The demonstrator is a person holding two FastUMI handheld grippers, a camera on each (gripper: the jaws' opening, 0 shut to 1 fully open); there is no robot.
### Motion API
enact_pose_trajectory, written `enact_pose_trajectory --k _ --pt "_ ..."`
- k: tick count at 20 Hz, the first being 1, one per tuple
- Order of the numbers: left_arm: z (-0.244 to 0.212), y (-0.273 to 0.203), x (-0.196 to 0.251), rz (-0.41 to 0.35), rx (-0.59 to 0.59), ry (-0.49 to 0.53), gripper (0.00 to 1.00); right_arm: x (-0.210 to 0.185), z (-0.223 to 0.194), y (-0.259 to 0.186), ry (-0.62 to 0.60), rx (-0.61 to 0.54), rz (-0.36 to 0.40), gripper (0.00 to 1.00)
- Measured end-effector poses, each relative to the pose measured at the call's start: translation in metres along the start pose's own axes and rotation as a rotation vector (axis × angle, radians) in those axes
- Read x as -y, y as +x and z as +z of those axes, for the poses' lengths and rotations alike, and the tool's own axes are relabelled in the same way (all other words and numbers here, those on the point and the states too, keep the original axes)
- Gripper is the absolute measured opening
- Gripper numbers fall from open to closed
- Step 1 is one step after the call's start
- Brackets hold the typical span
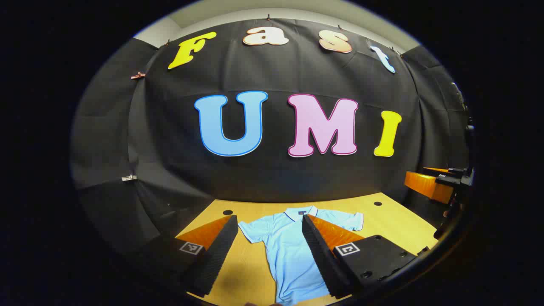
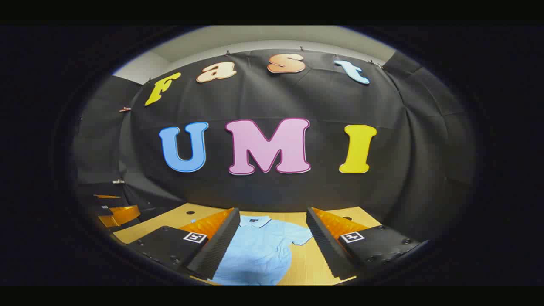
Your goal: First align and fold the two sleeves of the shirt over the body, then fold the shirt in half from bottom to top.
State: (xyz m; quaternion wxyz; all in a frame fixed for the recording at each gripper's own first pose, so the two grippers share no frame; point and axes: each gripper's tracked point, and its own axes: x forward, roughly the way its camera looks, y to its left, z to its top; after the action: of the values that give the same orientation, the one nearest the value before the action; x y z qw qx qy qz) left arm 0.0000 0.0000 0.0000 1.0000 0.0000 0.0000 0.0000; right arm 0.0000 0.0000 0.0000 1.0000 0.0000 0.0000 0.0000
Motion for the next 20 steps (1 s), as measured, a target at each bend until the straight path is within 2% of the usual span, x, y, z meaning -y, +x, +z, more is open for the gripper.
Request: enact_pose_trajectory --k 12,20 --pt "0.002 0.005 -0.003 0.002 0.009 -0.002 0.97 0.000 -0.006 0.009 -0.006 -0.012 0.002 0.98" --pt "0.000 0.016 -0.004 0.009 -0.006 0.000 0.97 0.021 -0.016 0.030 -0.037 -0.038 -0.029 0.98"
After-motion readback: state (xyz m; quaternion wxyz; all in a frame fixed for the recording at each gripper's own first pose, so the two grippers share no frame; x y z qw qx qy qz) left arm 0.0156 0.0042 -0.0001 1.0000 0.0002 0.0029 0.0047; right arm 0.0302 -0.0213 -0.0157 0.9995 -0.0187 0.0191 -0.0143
